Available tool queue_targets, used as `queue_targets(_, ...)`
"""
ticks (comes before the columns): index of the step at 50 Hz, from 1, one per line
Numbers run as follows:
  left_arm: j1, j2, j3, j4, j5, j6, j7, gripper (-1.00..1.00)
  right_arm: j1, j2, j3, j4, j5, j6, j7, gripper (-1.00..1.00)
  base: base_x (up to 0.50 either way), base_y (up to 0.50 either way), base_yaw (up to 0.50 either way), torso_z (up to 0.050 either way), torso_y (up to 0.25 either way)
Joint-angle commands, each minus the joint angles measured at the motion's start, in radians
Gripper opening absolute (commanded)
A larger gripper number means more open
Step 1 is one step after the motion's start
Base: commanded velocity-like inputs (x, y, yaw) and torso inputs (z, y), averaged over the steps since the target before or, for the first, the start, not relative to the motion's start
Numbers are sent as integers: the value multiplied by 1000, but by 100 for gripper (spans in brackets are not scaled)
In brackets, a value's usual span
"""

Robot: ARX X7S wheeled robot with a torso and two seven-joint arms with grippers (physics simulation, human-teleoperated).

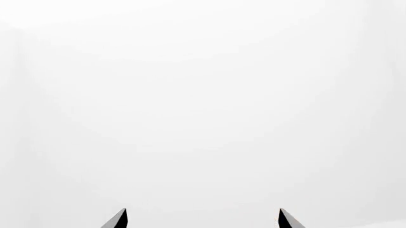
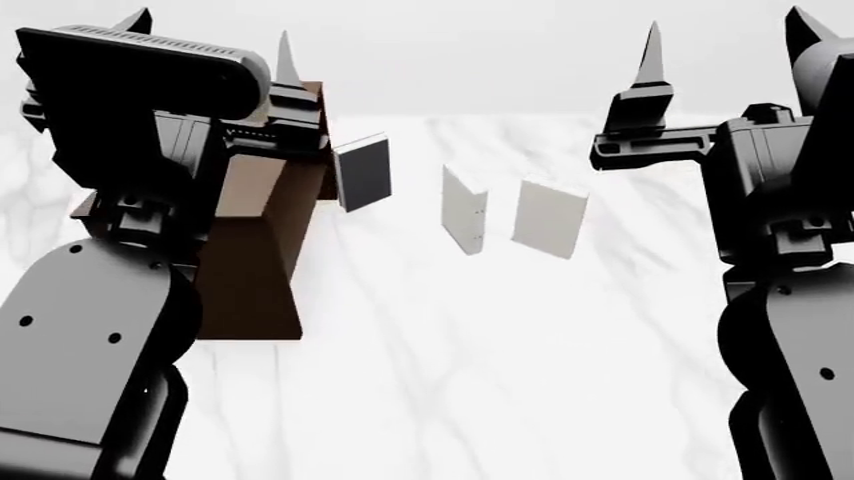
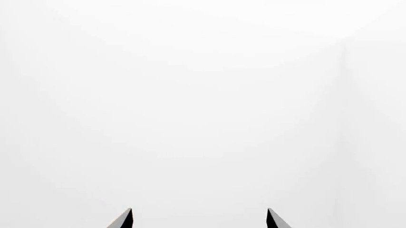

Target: Pick up the book on the right and place it under the cabinet shelf.

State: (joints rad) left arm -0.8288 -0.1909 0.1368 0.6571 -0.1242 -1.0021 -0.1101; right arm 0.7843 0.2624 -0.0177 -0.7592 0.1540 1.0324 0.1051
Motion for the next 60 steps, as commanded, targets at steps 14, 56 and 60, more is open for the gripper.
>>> queue_targets(14,-8,-9,-2,5,-13,-10,-9,100,-3,9,-16,-10,10,-2,7,100,292,-121,0,0,1)
queue_targets(56,-8,-20,-1,10,-34,-7,-25,100,-2,8,-13,-22,36,13,23,100,299,-111,0,0,1)
queue_targets(60,-8,-20,-2,13,-36,-11,-28,100,-2,8,-11,-18,39,16,24,100,151,0,0,0,3)
